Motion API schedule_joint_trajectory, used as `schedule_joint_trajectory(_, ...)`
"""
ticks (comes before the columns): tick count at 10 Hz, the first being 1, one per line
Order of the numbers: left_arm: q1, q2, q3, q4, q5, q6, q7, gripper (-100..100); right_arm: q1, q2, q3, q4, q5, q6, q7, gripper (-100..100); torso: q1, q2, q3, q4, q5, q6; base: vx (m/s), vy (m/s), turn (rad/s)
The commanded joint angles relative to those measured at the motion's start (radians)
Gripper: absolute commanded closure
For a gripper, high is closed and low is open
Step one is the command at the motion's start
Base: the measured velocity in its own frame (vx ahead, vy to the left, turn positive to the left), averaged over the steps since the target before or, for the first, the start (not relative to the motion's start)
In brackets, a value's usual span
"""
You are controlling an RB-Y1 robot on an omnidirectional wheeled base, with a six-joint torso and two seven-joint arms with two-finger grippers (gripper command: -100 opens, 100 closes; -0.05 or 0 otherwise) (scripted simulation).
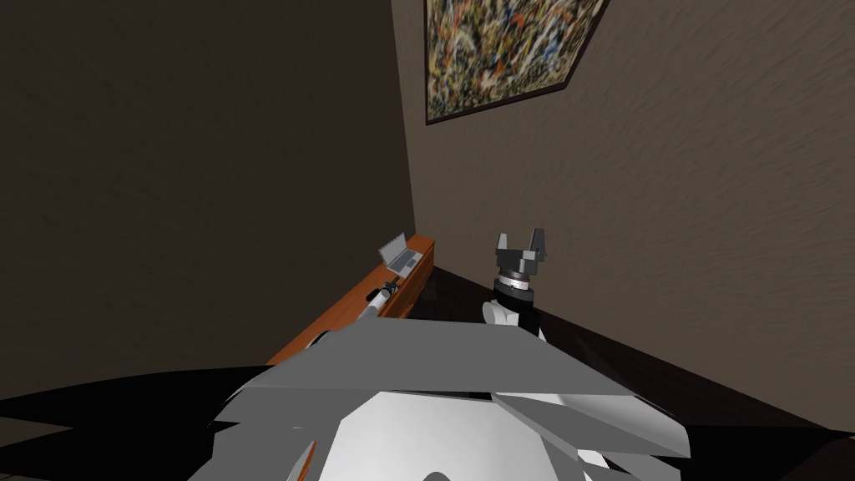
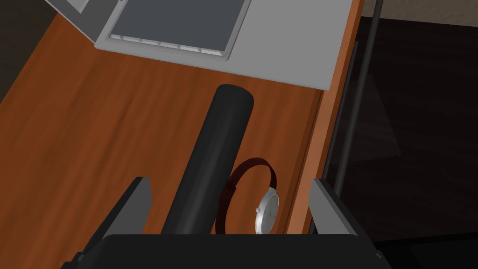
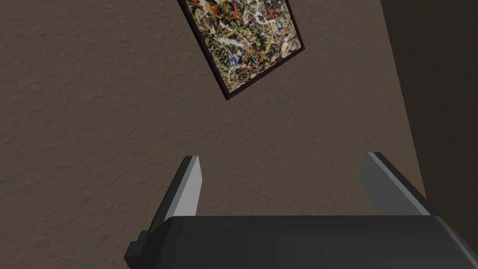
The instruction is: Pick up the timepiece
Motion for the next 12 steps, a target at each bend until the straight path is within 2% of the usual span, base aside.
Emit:
schedule_joint_trajectory(1, 0.001, -0.012, 0.031, 0.004, -0.017, 0.013, 0.000, -100, 0.000, 0.000, 0.000, 0.000, 0.000, 0.000, 0.000, 0, 0.000, 0.000, 0.000, 0.000, 0.000, 0.000, 0.039, 0.005, -0.012)
schedule_joint_trajectory(2, -0.009, -0.009, 0.037, 0.045, 0.003, 0.021, 0.007, -100, 0.000, 0.000, 0.000, 0.000, 0.000, 0.000, 0.000, 0, 0.000, 0.000, 0.000, 0.000, 0.000, 0.000, 0.051, 0.007, -0.048)
schedule_joint_trajectory(3, -0.009, -0.009, 0.037, 0.045, 0.003, 0.021, 0.007, -100, 0.000, 0.000, 0.000, 0.000, 0.000, 0.000, 0.000, 0, 0.000, 0.000, 0.000, 0.000, 0.000, 0.000, 0.040, 0.005, -0.029)
schedule_joint_trajectory(4, -0.015, -0.007, 0.041, 0.068, 0.015, 0.026, 0.010, -100, 0.000, 0.000, 0.000, 0.000, 0.000, 0.000, 0.000, 0, 0.000, 0.000, 0.000, 0.000, 0.000, 0.000, 0.028, -0.002, -0.026)
schedule_joint_trajectory(5, -0.016, -0.004, 0.031, 0.062, 0.018, 0.021, 0.008, -100, 0.000, 0.000, 0.000, 0.000, 0.000, 0.000, 0.000, 0, 0.000, 0.001, 0.001, 0.000, 0.000, 0.000, 0.013, -0.001, -0.005)
schedule_joint_trajectory(6, -0.016, -0.003, 0.030, 0.065, 0.020, 0.021, 0.008, 0, 0.000, 0.000, 0.000, 0.000, 0.000, 0.000, 0.000, 0, 0.000, 0.002, 0.001, 0.000, 0.000, 0.000, 0.000, 0.000, 0.000)
schedule_joint_trajectory(7, 0.001, -0.005, 0.033, 0.061, 0.028, 0.003, 0.017, -100, 0.000, 0.000, 0.000, 0.000, 0.000, 0.000, 0.000, 0, 0.000, 0.003, 0.001, 0.001, 0.000, 0.000, 0.018, 0.019, -0.191)
schedule_joint_trajectory(8, 0.001, -0.005, 0.033, 0.061, 0.028, 0.003, 0.017, -100, 0.000, 0.000, 0.000, 0.000, 0.000, 0.000, 0.000, 0, 0.001, 0.002, 0.001, 0.001, 0.000, 0.000, 0.014, 0.032, -0.127)
schedule_joint_trajectory(10, 0.045, -0.009, 0.039, 0.053, 0.046, -0.044, 0.040, -100, 0.000, 0.000, 0.000, 0.000, 0.000, 0.000, 0.000, 0, 0.003, 0.003, 0.002, 0.001, 0.001, 0.001, 0.018, 0.070, -0.366)
schedule_joint_trajectory(12, 0.045, -0.009, 0.039, 0.053, 0.046, -0.044, 0.040, -100, 0.000, 0.000, 0.000, 0.000, 0.000, 0.000, 0.000, 0, 0.004, 0.002, 0.001, 0.000, 0.001, -0.001, 0.013, 0.033, 0.015)
